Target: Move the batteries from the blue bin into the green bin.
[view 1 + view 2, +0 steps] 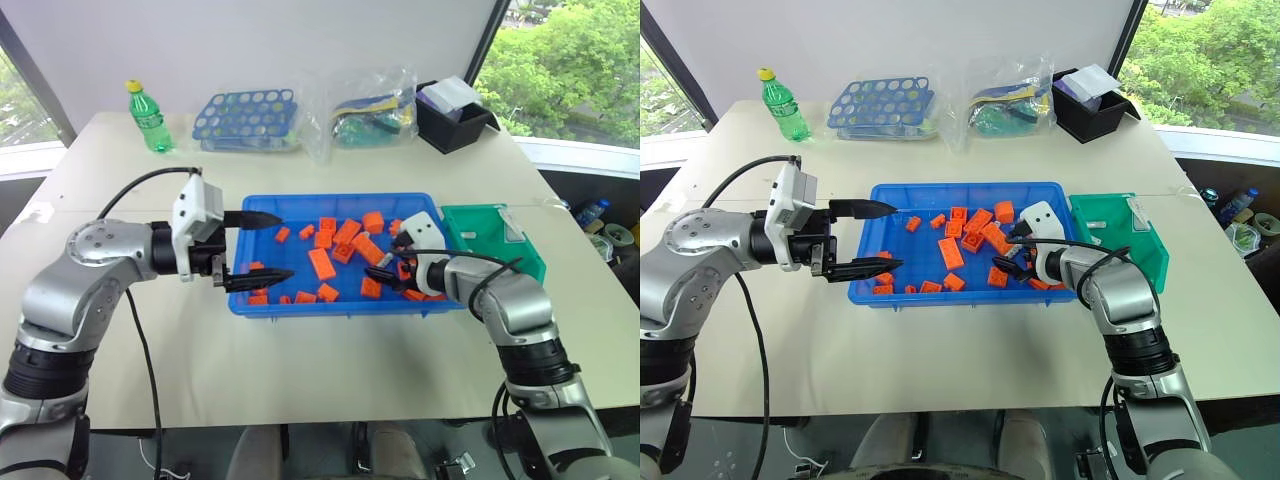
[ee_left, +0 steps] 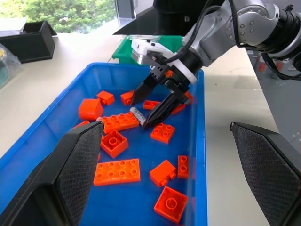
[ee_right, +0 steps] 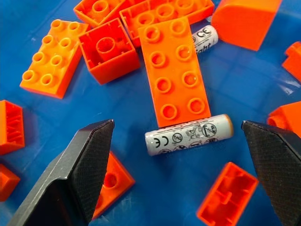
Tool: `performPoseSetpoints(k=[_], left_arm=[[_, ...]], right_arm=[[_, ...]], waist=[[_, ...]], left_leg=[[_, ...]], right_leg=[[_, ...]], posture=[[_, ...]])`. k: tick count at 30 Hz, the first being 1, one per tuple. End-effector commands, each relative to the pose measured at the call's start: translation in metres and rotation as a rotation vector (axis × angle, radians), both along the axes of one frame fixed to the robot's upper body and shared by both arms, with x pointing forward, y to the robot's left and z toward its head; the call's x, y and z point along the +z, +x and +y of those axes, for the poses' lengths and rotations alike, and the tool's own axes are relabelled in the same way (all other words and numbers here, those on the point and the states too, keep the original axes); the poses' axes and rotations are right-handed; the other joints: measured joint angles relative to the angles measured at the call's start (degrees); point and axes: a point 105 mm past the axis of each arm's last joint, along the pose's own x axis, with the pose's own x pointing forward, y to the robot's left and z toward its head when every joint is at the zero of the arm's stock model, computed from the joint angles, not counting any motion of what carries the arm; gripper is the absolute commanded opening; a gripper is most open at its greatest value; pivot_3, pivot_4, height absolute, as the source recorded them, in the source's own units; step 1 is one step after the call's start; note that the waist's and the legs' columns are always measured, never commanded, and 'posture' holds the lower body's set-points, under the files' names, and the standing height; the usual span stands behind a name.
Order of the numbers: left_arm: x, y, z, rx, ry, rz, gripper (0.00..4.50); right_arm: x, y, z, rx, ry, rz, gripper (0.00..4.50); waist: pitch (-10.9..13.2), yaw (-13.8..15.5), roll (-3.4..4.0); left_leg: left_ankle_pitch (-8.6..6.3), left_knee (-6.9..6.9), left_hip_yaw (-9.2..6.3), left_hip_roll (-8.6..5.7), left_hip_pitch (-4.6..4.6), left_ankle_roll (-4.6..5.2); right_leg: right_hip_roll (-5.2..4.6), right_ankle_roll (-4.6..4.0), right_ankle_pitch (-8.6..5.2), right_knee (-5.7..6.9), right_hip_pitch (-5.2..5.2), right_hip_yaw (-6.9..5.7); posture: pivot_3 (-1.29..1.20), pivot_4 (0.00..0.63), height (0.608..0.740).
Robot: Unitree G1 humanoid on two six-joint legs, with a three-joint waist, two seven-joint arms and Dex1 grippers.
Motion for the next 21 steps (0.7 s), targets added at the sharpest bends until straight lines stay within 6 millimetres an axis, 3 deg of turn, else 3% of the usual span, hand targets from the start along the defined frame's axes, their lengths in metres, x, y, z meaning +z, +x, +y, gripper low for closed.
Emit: performPoseSetpoints(k=[1,8,11,14,18,21], left_arm=[[0.015,-0.001,-0.001,-0.004,-0.005,-0.064,4.50],[0.023,0.002,-0.005,-0.009,-0.019,-0.080,4.50],[0.025,0.004,-0.006,-0.011,-0.023,-0.087,4.50],[0.026,0.005,-0.006,-0.012,-0.023,-0.090,4.50],[0.026,0.006,-0.007,-0.016,-0.023,-0.094,4.50],[0.026,0.008,-0.008,-0.021,-0.023,-0.095,4.50]], right_arm=[[-0.001,0.001,0.000,0.018,-0.002,-0.007,4.45],[-0.020,-0.001,-0.007,0.077,-0.079,0.014,4.45],[-0.021,0.003,-0.011,0.066,-0.077,-0.001,3.64],[-0.018,0.004,-0.013,0.056,-0.075,-0.011,2.23],[-0.009,0.002,-0.018,0.032,-0.060,-0.028,2.24],[0.023,0.001,-0.024,-0.009,-0.023,-0.103,2.24]], waist=[[0.0,0.0,0.00],[-0.1,0.0,-0.08],[-0.1,0.0,-0.11],[-0.1,0.0,-0.12],[-0.1,0.1,-0.14],[-0.1,0.2,-0.13]], left_leg=[[0.00,0.00,0.00,0.00,0.00,0.00],[0.00,0.00,0.00,0.00,0.05,0.00],[0.00,-0.01,-0.02,0.00,0.05,0.00],[0.00,0.01,0.00,-0.01,0.05,0.00],[0.00,0.01,-0.01,0.00,0.05,0.00],[0.00,0.01,-0.01,-0.01,0.02,0.00]], right_leg=[[0.00,0.00,0.00,0.00,0.00,0.00],[0.00,0.01,-0.01,-0.01,0.04,0.00],[0.01,0.01,-0.01,-0.01,0.04,-0.01],[-0.01,0.01,-0.01,-0.03,0.05,0.00],[0.00,0.01,0.00,-0.01,0.05,0.00],[-0.01,0.00,0.00,-0.02,0.04,0.00]], posture=[[0.00,0.150,0.723],[0.00,0.150,0.723],[0.00,0.150,0.723],[0.00,0.150,0.723],[0.00,0.150,0.723],[0.00,0.150,0.723]])
